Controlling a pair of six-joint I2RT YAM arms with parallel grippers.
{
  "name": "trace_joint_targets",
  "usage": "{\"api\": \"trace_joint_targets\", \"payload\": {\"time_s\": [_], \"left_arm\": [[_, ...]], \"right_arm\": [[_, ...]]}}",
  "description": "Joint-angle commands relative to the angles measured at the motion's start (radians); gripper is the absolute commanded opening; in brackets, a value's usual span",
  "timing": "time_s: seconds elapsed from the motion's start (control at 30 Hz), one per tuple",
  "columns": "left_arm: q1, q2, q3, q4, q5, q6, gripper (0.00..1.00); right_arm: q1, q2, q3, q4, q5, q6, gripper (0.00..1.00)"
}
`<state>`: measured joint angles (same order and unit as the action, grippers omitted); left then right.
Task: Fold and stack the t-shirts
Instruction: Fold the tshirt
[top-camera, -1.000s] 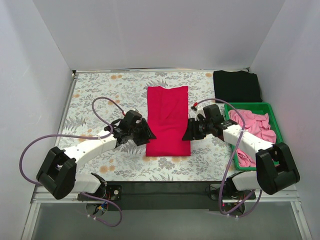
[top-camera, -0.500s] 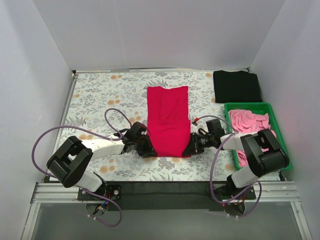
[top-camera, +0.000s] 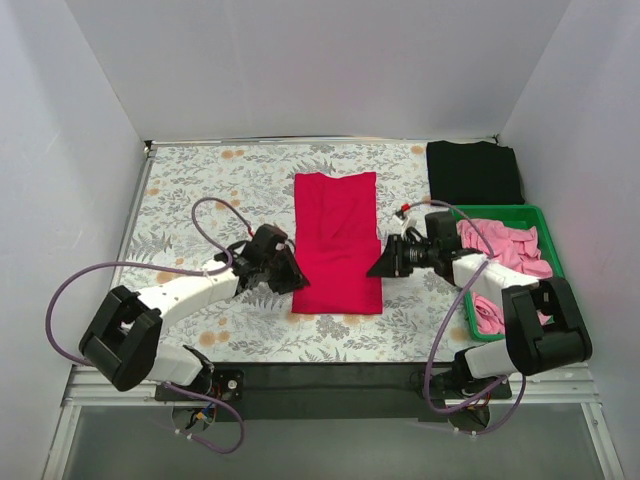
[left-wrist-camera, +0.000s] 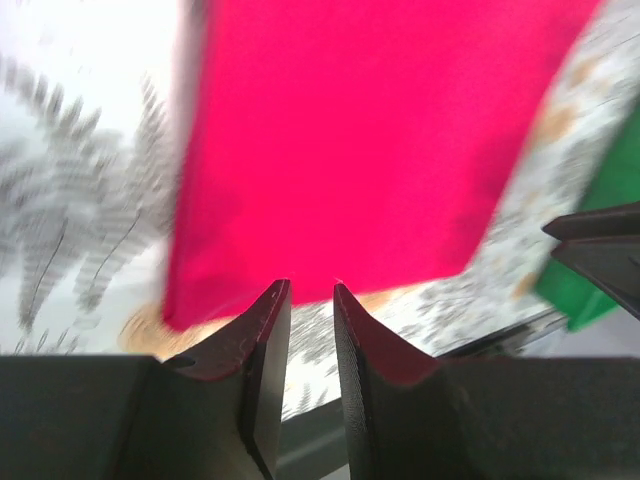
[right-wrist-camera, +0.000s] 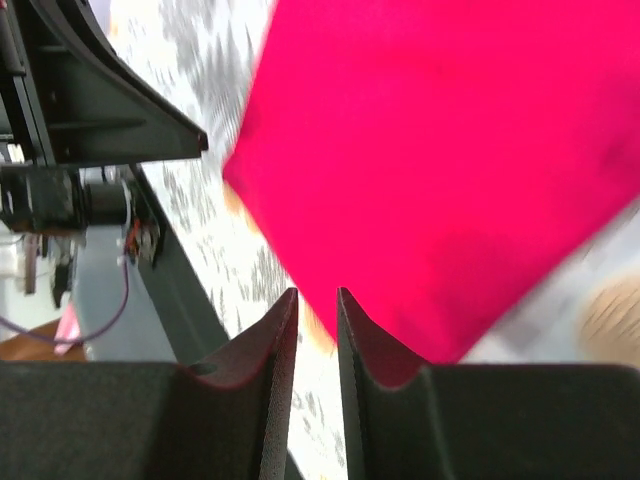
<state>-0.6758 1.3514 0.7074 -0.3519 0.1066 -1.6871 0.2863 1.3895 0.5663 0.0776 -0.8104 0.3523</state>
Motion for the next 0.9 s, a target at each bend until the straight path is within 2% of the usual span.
{"api": "trace_joint_targets", "payload": {"time_s": [0.0,0.07,0.27,0.3,0.47,0.6,0.73,0.77,0.87], "left_arm": [[0.071,0.049,0.124,0.022,-0.022,0.07,0.25],[0.137,0.139,0.17,0.048,0.011,0.096,0.25],[0.215,0.374,0.355,0.088,0.061,0.194,0.25],[0.223,0.432,0.384,0.09,0.065,0.199,0.25],[0.263,0.514,0.389,0.1,0.067,0.213,0.24],[0.285,0.474,0.371,0.076,0.051,0.234,0.25],[0.266,0.353,0.36,-0.043,0.012,0.263,0.39],[0.256,0.291,0.343,-0.065,-0.028,0.27,0.48],[0.179,0.179,0.313,-0.163,-0.094,0.28,0.61]], "right_arm": [[-0.029,0.055,0.139,0.008,0.043,0.013,0.25],[-0.05,0.153,0.23,0.008,0.045,0.013,0.25],[-0.076,0.434,0.441,0.011,0.042,0.022,0.25],[-0.079,0.462,0.455,0.01,0.048,0.02,0.25],[-0.117,0.577,0.471,0.013,0.088,-0.004,0.25],[-0.136,0.522,0.425,-0.01,0.125,-0.042,0.25],[-0.13,0.337,0.387,-0.139,0.216,-0.068,0.29],[-0.122,0.298,0.371,-0.188,0.243,-0.069,0.32],[-0.078,0.16,0.314,-0.315,0.379,-0.061,0.42]]}}
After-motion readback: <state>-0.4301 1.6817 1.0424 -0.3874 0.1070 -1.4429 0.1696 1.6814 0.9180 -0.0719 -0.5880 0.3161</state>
